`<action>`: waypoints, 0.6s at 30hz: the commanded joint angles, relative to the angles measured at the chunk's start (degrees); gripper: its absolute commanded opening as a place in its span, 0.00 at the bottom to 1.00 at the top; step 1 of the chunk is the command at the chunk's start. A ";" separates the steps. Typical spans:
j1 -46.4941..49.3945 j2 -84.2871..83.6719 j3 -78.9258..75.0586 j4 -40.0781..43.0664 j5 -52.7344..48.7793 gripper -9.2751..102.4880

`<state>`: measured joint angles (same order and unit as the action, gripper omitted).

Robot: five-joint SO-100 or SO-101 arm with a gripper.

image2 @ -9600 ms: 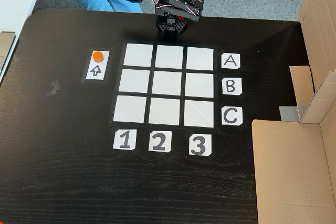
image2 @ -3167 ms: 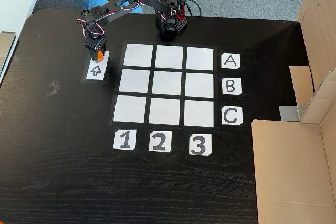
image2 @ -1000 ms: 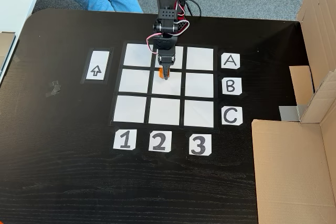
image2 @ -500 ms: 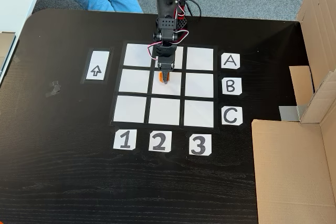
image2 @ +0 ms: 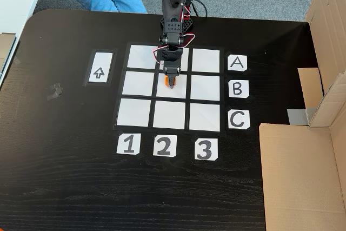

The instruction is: Pick up the round, orange token and place it in the grid on square B2.

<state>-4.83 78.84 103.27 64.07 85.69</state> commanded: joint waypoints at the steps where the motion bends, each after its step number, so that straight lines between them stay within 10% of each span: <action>1: -0.53 0.35 0.35 -0.70 0.62 0.34; 18: 10.28 28.65 22.94 -15.12 -9.32 0.70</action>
<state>2.55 97.29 119.88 54.05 80.16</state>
